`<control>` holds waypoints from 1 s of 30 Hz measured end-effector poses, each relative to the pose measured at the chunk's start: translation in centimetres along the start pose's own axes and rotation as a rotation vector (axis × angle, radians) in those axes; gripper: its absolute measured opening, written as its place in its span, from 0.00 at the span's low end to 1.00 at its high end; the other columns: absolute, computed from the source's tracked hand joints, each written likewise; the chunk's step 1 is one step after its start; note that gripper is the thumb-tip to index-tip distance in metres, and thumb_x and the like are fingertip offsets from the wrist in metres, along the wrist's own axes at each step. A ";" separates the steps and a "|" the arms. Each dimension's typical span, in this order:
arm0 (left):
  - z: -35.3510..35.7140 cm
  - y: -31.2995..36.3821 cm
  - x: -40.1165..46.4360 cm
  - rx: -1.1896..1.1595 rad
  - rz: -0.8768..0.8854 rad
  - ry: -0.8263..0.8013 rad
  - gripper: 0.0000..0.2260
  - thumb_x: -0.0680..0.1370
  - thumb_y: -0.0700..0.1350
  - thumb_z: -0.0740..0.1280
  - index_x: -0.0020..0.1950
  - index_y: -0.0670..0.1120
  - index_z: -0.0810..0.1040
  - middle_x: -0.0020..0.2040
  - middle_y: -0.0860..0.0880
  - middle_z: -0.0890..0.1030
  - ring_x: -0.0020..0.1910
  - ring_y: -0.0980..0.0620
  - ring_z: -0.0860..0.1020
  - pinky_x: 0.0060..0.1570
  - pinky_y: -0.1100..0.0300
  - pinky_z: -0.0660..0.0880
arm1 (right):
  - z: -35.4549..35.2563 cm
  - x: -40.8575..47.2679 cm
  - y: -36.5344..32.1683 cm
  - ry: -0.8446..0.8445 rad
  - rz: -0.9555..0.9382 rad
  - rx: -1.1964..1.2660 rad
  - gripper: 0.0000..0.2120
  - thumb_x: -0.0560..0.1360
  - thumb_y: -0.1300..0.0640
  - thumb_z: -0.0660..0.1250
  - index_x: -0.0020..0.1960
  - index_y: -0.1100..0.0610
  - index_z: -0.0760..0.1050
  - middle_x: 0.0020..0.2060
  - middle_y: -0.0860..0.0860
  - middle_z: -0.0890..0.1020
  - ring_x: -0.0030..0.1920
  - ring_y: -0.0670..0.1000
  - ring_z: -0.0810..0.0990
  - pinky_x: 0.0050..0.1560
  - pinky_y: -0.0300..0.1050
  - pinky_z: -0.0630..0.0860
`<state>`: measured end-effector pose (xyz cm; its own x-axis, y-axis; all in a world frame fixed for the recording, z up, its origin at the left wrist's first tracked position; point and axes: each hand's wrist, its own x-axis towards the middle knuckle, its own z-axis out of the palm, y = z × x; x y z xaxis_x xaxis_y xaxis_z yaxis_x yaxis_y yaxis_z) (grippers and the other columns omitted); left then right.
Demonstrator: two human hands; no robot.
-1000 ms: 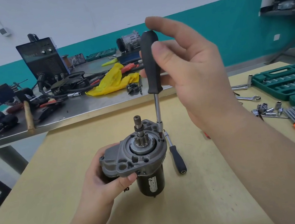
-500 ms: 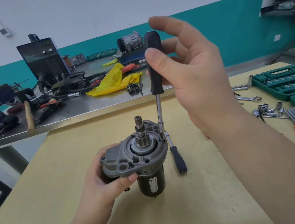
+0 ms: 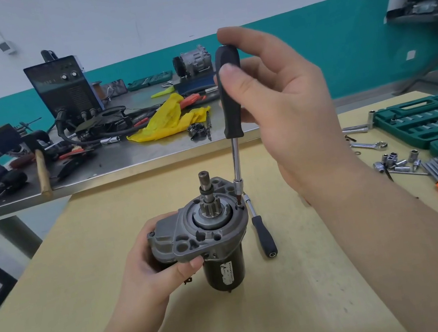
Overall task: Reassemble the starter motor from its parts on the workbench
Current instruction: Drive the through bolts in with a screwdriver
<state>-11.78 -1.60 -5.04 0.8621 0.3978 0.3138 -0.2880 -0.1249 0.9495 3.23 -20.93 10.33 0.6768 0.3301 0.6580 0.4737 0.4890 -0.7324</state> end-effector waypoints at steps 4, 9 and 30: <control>0.0 -0.2 0.0 0.015 -0.010 0.023 0.37 0.64 0.58 0.87 0.69 0.51 0.80 0.63 0.42 0.86 0.61 0.39 0.85 0.52 0.51 0.84 | -0.3 -0.1 -0.2 -0.008 0.039 0.084 0.14 0.87 0.62 0.61 0.65 0.51 0.81 0.53 0.61 0.86 0.50 0.63 0.87 0.51 0.54 0.87; -0.2 -0.3 -0.1 0.028 -0.018 0.032 0.38 0.64 0.59 0.87 0.70 0.51 0.79 0.62 0.42 0.86 0.60 0.38 0.84 0.50 0.47 0.84 | 0.0 -0.1 -0.2 0.009 -0.006 -0.021 0.14 0.83 0.62 0.70 0.65 0.47 0.79 0.51 0.60 0.84 0.47 0.55 0.85 0.50 0.55 0.87; 0.2 0.2 -0.1 0.012 -0.019 0.027 0.36 0.64 0.58 0.87 0.68 0.50 0.80 0.61 0.41 0.86 0.58 0.41 0.85 0.48 0.55 0.83 | -0.1 -0.3 -0.5 -0.018 0.045 0.063 0.13 0.86 0.62 0.64 0.66 0.50 0.80 0.53 0.61 0.86 0.48 0.60 0.88 0.47 0.55 0.87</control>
<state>-11.85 -1.82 -4.92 0.8559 0.4242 0.2957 -0.2666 -0.1281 0.9553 2.86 -21.31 10.46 0.6858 0.3672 0.6284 0.4065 0.5229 -0.7492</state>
